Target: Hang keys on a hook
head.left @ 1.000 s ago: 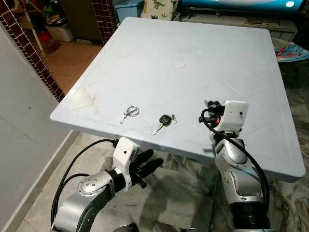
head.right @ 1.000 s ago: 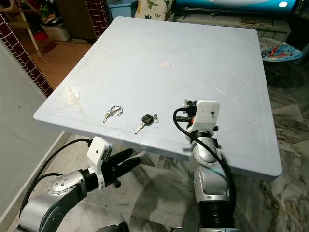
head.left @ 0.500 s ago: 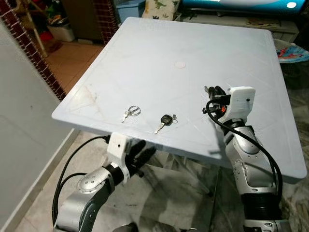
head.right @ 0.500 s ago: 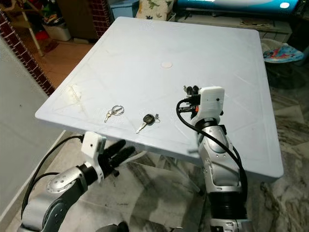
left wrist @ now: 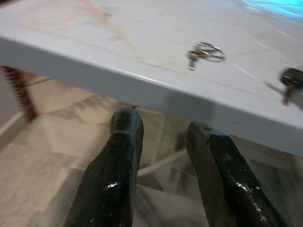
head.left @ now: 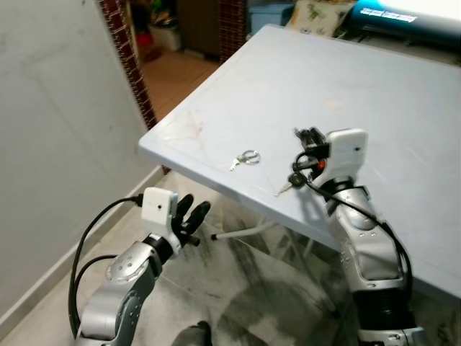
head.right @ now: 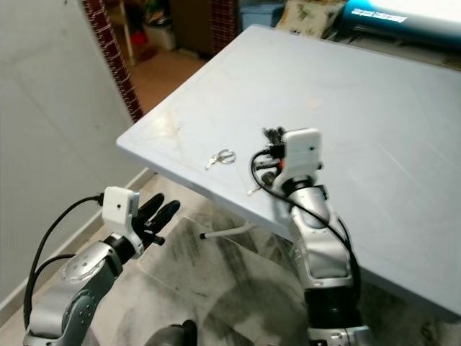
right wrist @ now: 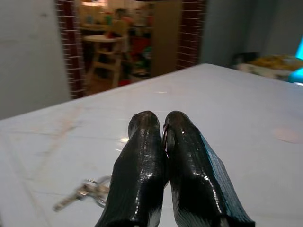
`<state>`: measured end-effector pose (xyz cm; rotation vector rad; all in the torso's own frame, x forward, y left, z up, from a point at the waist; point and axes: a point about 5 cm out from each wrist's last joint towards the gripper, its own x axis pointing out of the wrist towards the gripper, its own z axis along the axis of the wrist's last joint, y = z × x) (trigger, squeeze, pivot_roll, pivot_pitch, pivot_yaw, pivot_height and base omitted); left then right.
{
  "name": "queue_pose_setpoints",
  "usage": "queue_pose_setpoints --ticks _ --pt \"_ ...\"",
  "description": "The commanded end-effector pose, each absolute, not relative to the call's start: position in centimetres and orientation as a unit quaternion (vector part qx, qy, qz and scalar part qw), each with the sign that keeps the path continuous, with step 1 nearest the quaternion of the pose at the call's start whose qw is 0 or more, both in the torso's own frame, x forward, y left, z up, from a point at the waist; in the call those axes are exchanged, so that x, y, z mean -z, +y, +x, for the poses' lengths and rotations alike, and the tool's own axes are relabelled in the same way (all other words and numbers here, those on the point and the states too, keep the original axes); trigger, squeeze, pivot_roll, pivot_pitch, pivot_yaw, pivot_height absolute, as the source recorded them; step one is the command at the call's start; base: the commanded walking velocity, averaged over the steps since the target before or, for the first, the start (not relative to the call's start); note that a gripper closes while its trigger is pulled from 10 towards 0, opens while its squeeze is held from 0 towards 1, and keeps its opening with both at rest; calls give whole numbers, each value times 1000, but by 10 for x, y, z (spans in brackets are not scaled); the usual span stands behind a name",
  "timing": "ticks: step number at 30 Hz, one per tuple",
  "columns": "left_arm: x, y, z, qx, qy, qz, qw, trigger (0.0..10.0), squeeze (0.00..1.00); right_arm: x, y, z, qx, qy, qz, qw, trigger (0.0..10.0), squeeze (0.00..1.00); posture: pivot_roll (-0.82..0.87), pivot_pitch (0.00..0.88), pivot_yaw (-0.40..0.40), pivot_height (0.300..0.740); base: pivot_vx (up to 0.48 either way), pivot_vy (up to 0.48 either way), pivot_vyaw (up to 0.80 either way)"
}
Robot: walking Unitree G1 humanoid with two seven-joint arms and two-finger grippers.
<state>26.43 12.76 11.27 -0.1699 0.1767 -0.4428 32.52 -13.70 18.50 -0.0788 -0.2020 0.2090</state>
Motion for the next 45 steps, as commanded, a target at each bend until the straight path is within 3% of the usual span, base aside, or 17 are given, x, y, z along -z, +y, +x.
queue_pose_setpoints --ticks 1,45 --pt "-112 126 263 222 89 -81 968 10000 0 -191 -141 326 -99 -110 -41 988 10000 0 -44 128 55 740 0 0 800" --pt "-107 120 264 215 92 -83 969 10000 0 -196 -127 330 -168 -114 -42 978 10000 0 -44 133 23 740 0 0 800"
